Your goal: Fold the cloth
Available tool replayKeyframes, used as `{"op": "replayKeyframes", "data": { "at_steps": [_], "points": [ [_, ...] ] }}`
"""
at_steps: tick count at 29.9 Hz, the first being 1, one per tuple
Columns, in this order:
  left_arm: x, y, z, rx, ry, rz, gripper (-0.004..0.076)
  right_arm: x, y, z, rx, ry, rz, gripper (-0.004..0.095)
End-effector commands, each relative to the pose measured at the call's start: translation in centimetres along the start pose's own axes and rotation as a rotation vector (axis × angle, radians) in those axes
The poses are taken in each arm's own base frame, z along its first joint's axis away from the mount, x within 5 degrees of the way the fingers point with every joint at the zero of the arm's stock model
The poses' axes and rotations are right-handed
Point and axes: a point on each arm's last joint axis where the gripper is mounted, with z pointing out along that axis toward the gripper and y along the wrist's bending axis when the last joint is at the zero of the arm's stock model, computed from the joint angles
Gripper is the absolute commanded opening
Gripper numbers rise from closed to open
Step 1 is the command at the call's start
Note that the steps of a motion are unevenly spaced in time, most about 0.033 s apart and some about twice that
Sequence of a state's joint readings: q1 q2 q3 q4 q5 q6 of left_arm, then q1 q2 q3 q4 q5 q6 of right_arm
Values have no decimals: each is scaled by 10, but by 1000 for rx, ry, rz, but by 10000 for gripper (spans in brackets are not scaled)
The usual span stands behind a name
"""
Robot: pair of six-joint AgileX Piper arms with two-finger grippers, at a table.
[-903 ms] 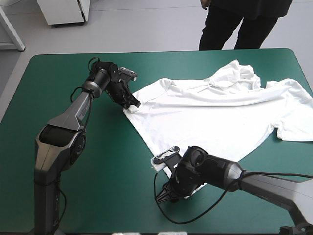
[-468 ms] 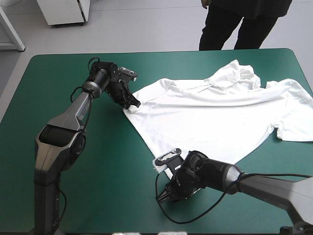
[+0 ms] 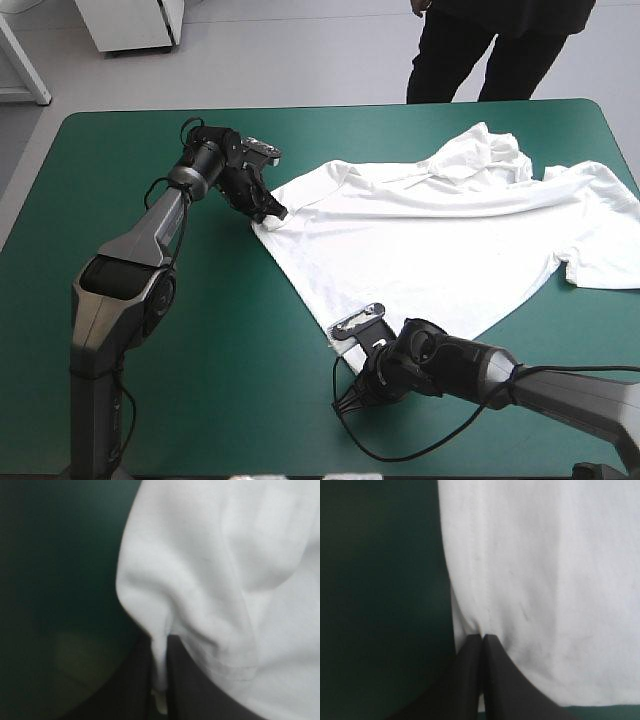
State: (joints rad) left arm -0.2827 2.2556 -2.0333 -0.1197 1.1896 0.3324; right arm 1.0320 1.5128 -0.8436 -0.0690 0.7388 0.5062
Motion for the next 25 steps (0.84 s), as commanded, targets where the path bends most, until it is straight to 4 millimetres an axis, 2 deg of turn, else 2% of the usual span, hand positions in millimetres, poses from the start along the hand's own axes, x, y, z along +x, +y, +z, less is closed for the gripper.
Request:
{"op": "replayKeyframes", "data": {
  "at_steps": [1, 3, 6, 9, 13, 17, 21, 25],
  "points": [
    [-6, 0, -25, -23, -81, -7, -9, 19, -3, 22, 55, 215, 10, -17],
    [-6, -1, -34, -20, -74, -6, -9, 12, -2, 11, 71, 193, -17, -17],
    [-5, -4, -56, -22, -72, 3, -9, -6, -3, -16, 99, 108, -53, -17],
    [-5, -8, -88, -35, -126, -10, -9, -19, -8, -50, 127, 30, -57, -17],
    [3, -17, -143, -63, -234, 2, -9, -32, -19, -100, 142, -96, -22, -17],
    [21, -29, -207, -99, -364, 15, -9, -38, -35, -155, 178, -240, 16, -17],
    [47, -45, -269, -125, -501, 4, -9, -38, -50, -207, 221, -401, 39, -17],
    [73, -62, -316, -104, -621, -3, -9, -39, -58, -258, 251, -587, 42, -17]
  ]
}}
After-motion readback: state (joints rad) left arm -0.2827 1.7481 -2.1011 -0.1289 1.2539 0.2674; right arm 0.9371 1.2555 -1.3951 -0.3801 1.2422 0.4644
